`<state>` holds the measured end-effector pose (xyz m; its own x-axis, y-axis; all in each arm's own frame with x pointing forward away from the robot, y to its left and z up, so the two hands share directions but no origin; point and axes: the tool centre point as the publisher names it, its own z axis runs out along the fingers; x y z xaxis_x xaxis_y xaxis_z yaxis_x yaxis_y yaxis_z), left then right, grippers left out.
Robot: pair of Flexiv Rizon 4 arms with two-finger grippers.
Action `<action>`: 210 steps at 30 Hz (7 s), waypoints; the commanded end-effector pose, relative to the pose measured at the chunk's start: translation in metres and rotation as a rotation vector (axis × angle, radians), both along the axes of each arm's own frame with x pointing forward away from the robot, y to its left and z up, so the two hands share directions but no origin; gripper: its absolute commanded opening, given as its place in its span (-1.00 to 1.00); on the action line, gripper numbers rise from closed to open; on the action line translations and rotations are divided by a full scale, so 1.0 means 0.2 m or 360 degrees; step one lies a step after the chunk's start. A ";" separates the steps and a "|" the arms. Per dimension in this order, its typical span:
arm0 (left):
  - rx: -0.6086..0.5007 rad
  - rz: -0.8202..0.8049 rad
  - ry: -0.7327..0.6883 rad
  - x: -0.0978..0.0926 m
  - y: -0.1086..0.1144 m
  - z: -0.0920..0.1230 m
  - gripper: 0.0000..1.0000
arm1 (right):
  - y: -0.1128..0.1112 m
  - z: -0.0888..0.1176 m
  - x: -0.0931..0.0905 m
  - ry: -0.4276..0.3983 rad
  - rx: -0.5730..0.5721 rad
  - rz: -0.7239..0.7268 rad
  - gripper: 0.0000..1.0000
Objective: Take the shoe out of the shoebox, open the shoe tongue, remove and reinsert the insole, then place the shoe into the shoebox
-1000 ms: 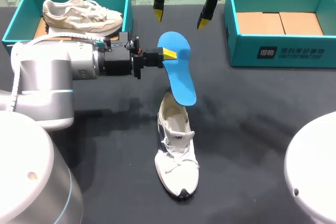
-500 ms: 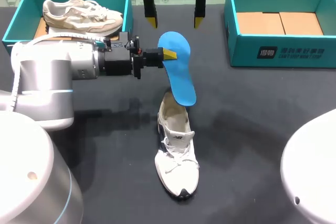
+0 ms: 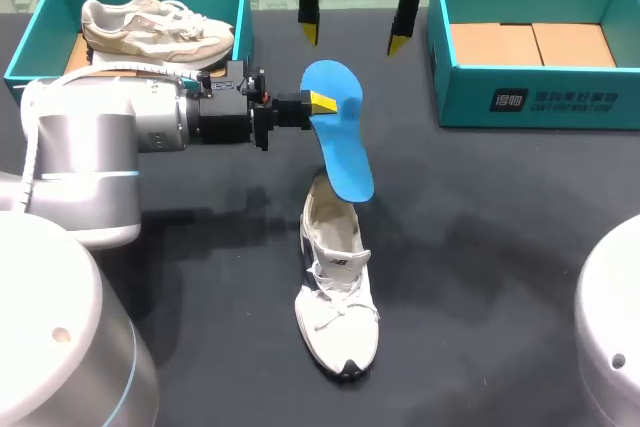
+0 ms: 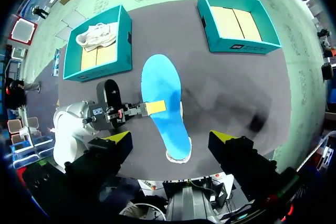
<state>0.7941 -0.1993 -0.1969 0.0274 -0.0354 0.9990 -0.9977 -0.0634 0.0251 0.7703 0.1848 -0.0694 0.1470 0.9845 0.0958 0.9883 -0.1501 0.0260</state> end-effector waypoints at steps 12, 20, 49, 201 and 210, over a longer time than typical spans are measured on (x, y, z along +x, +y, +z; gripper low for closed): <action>0.0005 -0.0002 0.0000 0.00 0.00 0.00 -1.00 | -0.19 -0.12 0.00 -0.0052 0.0976 -0.0037 1.00; 0.0005 -0.0002 0.0000 0.00 0.00 0.00 -1.00 | -0.21 -0.16 0.00 -0.0087 0.1205 -0.0070 1.00; 0.0005 -0.0002 0.0000 0.00 0.00 0.00 -1.00 | -0.26 -0.42 0.03 -0.0190 0.1665 -0.0093 1.00; 0.0540 -0.0288 -0.5100 -0.09 0.20 0.20 -1.00 | -0.14 -0.52 0.00 -0.0278 0.1901 0.0290 1.00; 0.0522 -0.0294 -0.5133 -0.02 0.16 0.15 -1.00 | -0.08 -0.50 0.00 -0.0255 0.1887 0.0342 1.00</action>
